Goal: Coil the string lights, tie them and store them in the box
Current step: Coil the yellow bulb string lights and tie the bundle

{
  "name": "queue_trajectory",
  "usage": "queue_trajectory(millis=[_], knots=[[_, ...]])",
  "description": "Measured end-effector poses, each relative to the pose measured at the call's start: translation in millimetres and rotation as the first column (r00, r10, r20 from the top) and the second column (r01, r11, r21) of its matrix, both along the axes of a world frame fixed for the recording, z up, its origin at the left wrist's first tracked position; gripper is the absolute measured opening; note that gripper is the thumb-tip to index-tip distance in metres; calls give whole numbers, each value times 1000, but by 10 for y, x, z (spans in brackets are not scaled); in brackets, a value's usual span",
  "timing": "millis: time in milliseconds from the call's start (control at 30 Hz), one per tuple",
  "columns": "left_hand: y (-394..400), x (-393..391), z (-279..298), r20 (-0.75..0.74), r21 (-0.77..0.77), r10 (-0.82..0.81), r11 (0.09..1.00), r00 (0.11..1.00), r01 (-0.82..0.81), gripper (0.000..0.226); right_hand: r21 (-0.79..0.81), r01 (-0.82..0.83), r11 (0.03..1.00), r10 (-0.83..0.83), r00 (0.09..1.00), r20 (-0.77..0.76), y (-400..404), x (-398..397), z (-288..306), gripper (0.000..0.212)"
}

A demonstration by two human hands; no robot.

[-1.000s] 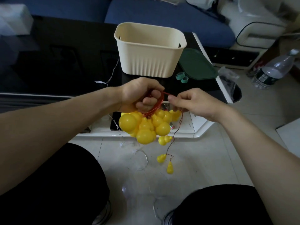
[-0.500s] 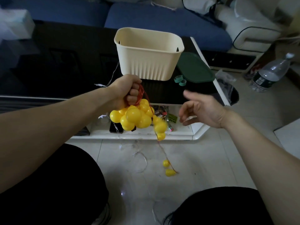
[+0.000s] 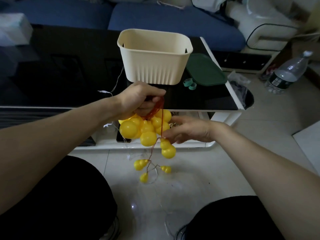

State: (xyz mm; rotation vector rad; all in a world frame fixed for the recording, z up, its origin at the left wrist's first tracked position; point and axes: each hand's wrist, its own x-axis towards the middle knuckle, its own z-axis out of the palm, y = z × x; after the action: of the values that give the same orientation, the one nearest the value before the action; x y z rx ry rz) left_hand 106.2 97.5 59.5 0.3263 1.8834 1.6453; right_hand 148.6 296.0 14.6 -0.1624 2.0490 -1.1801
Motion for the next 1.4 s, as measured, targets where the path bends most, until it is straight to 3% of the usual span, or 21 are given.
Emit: queue_trajectory(millis=[133, 233, 433, 500, 633, 700, 733, 833, 900, 1000, 1133, 1267, 1400], knots=[[-76, -102, -72, 58, 35, 113, 993, 992, -115, 43, -101, -7, 995, 23, 987, 162, -27, 26, -58, 44], [-125, -171, -125, 114, 50, 181, 981, 977, -187, 44, -241, 75, 968, -27, 980, 199, -122, -9, -38, 39], [-140, -246, -137, 60, 16, 271, 962, 961, -272, 42, -450, 234, 862, -99, 948, 302, -99, -63, 79, 42], [-193, -279, -153, 52, 29, 332, 942, 942, -334, 41, -502, 342, 794, -173, 919, 353, -3, -81, 158, 46], [-262, -337, -183, 65, 51, 465, 882, 883, -468, 39, -599, 585, 547, -365, 810, 459, 180, -115, 207, 70], [-265, -357, -186, 98, 70, 527, 843, 844, -534, 40, -537, 664, 521, -479, 748, 460, 206, -131, 194, 70], [-261, -367, -191, 121, 82, 551, 823, 826, -561, 40, -473, 665, 579, -523, 747, 410, 198, -127, 181, 61], [-230, -408, -228, 239, 134, 579, 775, 779, -617, 42, -186, 515, 837, -506, 857, 96, 112, -85, 102, 20], [-215, -423, -234, 312, 162, 532, 787, 787, -596, 43, -111, 460, 881, -470, 878, -90, 26, -44, 55, 18], [-172, -363, -211, 309, 136, 399, 880, 863, -455, 38, -76, 423, 903, -424, 848, -319, -106, -1, 109, 21], [-86, -264, -236, 134, 1, 332, 942, 934, -335, 30, -17, 489, 872, -418, 728, -543, -176, -24, 158, 20], [-48, -254, -252, 111, -51, 302, 953, 947, -298, 31, -41, 598, 800, -481, 600, -640, -123, -73, 186, 19], [-45, -241, -241, 147, -66, 247, 969, 958, -240, 31, -75, 621, 780, -486, 527, -697, -126, -80, 175, 15]])
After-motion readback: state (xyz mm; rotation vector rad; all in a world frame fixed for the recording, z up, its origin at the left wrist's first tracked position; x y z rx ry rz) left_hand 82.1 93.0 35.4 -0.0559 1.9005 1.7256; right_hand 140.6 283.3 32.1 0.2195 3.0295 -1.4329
